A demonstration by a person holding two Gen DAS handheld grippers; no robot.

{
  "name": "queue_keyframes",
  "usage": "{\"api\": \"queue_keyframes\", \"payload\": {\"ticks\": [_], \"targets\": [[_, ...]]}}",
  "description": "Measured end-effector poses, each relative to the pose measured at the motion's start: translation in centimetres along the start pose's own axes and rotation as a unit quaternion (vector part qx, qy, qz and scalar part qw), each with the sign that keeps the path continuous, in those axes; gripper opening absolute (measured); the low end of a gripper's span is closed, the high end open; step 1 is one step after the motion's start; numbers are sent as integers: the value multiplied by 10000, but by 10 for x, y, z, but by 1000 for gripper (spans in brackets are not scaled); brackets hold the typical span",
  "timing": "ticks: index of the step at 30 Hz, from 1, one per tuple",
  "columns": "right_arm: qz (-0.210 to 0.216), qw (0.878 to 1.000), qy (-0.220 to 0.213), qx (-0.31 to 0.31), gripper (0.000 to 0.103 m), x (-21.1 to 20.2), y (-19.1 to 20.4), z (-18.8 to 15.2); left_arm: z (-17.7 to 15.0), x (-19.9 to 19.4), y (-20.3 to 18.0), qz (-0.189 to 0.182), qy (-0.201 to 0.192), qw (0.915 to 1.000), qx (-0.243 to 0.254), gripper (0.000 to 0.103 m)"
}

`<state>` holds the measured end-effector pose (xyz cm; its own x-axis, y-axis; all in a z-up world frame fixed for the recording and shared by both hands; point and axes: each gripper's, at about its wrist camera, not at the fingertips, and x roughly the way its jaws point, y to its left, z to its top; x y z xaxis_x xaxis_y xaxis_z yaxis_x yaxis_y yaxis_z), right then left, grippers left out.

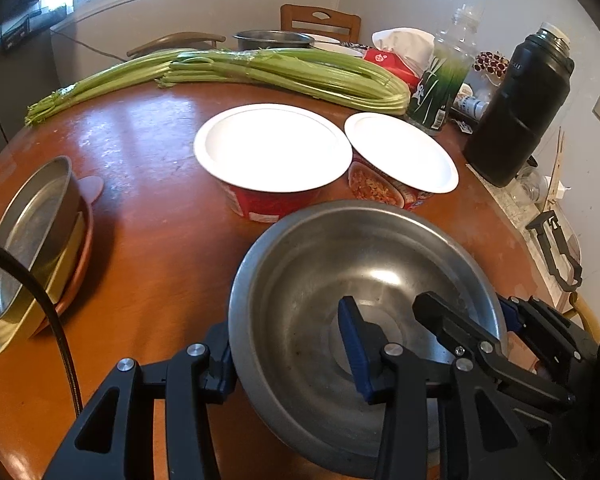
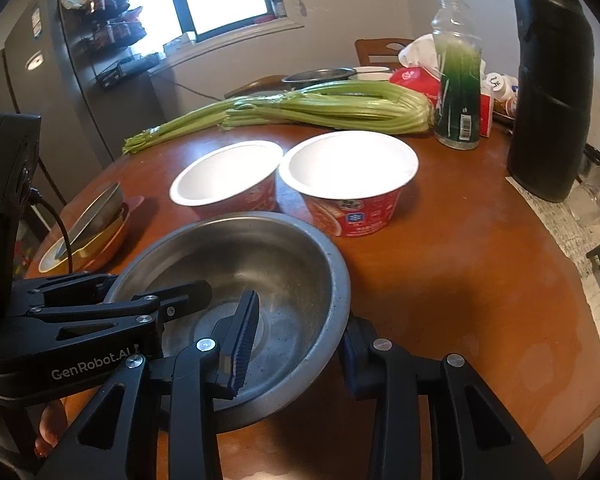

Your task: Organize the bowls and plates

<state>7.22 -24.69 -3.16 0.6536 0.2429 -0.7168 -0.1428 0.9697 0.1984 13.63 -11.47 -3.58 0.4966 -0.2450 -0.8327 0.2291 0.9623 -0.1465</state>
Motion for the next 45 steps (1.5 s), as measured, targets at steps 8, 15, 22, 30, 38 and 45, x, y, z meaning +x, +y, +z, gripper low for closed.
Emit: {"api": "queue_keyframes", "payload": {"ticks": [8,15,22,30,38,45], "targets": [[30,9999,-12,-119,39,-8,17,-4,-7,-13,6,72,-86,9999,21,44],[38,9998,23,-195,39,-9,29,-10,-15,-19,13,108,-100,9999,8,44],[69,9996,71,-258,39,-7,39,-13,-21,-19,22,106,-99,9999,-48,44],[110,9994,168,-270,39,1,42,-14,-25,-17,28,132,-48,9999,-67,44],[77,9992,256,-290,39,5,42,-15,-26,-13,28,112,25,9999,-29,44],[54,9990,315,-308,39,7,44,-16,-27,-10,31,101,82,9999,-45,44]]}}
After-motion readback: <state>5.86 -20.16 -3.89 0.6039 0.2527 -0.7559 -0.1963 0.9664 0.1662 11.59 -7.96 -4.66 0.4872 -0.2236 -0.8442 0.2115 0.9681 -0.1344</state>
